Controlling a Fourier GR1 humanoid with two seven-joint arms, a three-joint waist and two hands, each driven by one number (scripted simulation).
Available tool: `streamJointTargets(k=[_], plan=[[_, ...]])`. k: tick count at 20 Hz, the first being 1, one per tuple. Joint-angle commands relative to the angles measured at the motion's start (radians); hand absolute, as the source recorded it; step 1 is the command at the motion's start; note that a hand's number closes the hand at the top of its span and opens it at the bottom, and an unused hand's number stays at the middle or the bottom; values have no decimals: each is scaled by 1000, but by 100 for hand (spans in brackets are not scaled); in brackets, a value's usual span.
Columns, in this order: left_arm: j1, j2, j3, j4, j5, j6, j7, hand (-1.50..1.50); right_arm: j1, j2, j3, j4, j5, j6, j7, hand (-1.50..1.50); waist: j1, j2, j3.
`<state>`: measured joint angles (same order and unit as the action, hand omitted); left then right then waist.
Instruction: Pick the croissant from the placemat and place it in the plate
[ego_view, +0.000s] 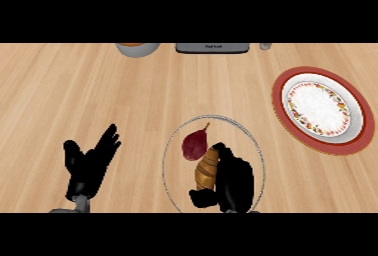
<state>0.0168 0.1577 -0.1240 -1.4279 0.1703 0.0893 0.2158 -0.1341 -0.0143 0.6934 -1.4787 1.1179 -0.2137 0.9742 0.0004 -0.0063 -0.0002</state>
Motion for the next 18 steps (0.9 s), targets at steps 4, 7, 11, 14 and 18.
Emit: streamJointTargets(k=[4, 7, 11, 14, 18], plan=[[17, -1, -7, -31, -13, -2, 3, 0, 57, -90, 106, -135, 50, -153, -202, 150, 0, 3, 1], [-19, -20, 11, 30, -21, 19, -13, 0, 63, -118, 176, -247, 75, -130, -246, 150, -7, 3, 0], [-2, -6, 4, -38, -18, 10, 49, 0, 136, -112, 188, -332, 230, -231, -178, 150, -5, 3, 1], [52, -4, 3, -64, -5, -15, 8, 0, 143, -165, 79, -451, 177, -276, -190, 150, -2, 2, 1], [15, -26, 9, -4, -21, 2, -4, 0, 192, -153, 15, -492, 119, -380, -194, 150, -5, 5, 1]])
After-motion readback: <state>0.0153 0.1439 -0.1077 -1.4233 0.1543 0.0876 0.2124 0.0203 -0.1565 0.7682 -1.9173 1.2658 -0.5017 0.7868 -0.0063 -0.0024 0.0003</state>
